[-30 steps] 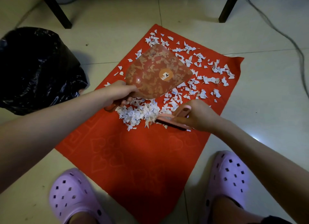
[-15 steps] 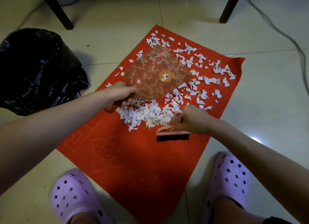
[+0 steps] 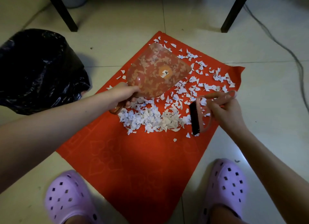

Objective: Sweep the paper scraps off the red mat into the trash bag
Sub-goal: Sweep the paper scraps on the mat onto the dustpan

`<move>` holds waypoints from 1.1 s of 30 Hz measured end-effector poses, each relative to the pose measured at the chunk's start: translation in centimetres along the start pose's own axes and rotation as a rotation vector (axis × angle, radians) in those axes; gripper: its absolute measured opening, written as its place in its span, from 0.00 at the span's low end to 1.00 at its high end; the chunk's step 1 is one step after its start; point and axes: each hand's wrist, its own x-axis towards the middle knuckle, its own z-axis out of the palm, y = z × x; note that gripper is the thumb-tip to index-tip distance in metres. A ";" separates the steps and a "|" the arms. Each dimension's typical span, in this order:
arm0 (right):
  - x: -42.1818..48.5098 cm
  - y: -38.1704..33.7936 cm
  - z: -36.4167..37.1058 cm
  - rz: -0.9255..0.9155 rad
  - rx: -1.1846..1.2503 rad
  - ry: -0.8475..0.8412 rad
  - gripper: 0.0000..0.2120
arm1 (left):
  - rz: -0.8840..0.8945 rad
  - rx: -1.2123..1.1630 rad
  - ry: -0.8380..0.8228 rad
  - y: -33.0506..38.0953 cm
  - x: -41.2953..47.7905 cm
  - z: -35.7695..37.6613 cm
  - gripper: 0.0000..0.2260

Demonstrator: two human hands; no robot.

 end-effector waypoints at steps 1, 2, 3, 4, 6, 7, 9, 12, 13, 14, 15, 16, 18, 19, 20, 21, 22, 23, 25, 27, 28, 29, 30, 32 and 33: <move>0.0 0.3 0.0 0.027 -0.025 0.054 0.10 | 0.000 0.003 0.000 0.0 0.0 0.1 0.08; 0.0 0.6 0.0 0.054 -0.048 0.094 0.09 | 0.001 0.006 -0.002 0.0 -0.1 0.1 0.08; 0.0 0.9 -0.1 0.077 -0.068 0.122 0.09 | 0.002 0.011 -0.006 0.0 -0.1 0.2 0.08; -0.1 1.3 -0.1 0.093 -0.101 0.138 0.08 | 0.003 0.018 -0.010 0.0 -0.2 0.2 0.08; -0.2 2.1 0.0 0.105 -0.192 0.161 0.09 | 0.003 0.043 -0.018 0.1 -0.3 0.3 0.08; -0.2 2.4 0.1 0.107 -0.246 0.163 0.11 | 0.002 0.054 -0.020 0.1 -0.3 0.3 0.09; -0.5 2.9 0.4 0.103 -0.350 0.146 0.17 | -0.003 0.063 -0.024 0.1 -0.4 0.4 0.09; -0.8 3.0 1.5 0.111 -0.430 0.050 0.14 | -0.004 0.061 -0.025 0.1 -0.4 0.5 0.09; -0.9 2.9 1.9 0.105 -0.437 0.009 0.11 | -0.002 0.065 -0.025 0.1 -0.4 0.5 0.09; -1.0 2.7 2.4 0.089 -0.430 -0.028 0.09 | -0.001 0.069 -0.025 0.1 -0.4 0.6 0.09; -1.1 2.4 2.8 0.061 -0.387 -0.045 0.07 | -0.001 0.070 -0.027 0.1 -0.5 0.6 0.09; -1.1 2.1 3.1 0.030 -0.307 -0.043 0.06 | -0.002 0.069 -0.028 0.1 -0.5 0.6 0.09; -1.2 1.2 3.1 -0.010 -0.099 -0.003 0.06 | -0.006 0.065 -0.025 0.1 -0.4 0.6 0.09; -1.1 1.0 2.9 -0.017 -0.023 0.035 0.06 | -0.008 0.062 -0.025 0.1 -0.4 0.6 0.09; -0.8 0.9 2.7 -0.023 0.013 0.077 0.06 | -0.010 0.059 -0.026 0.0 -0.4 0.5 0.09; -0.5 0.9 2.4 -0.034 0.009 0.114 0.07 | -0.012 0.056 -0.026 0.0 -0.4 0.5 0.09; -0.2 1.1 2.0 -0.043 -0.022 0.142 0.07 | -0.013 0.053 -0.025 0.0 -0.4 0.4 0.09; 0.1 1.3 1.7 -0.045 -0.071 0.160 0.07 | -0.013 0.052 -0.023 0.0 -0.3 0.3 0.09; 0.4 1.9 1.3 -0.014 -0.205 0.152 0.09 | -0.014 0.052 -0.022 -0.1 -0.2 0.2 0.08; 0.6 2.3 1.7 0.032 -0.350 0.063 0.09 | -0.015 0.044 -0.023 0.0 0.0 0.2 0.09; 0.6 2.3 2.2 0.037 -0.395 -0.002 0.09 | -0.016 0.039 -0.021 0.0 0.2 0.3 0.09; 0.6 2.3 2.8 0.028 -0.410 -0.058 0.08 | -0.017 0.037 -0.018 0.1 0.3 0.4 0.10; 0.6 2.2 3.5 0.012 -0.394 -0.096 0.08 | -0.018 0.039 -0.016 0.2 0.4 0.4 0.10; 0.7 1.6 4.4 -0.024 -0.255 -0.104 0.07 | -0.018 0.043 -0.015 0.5 0.5 0.6 0.10; 0.8 1.3 4.6 -0.041 -0.172 -0.074 0.08 | -0.017 0.044 -0.018 0.6 0.6 0.7 0.09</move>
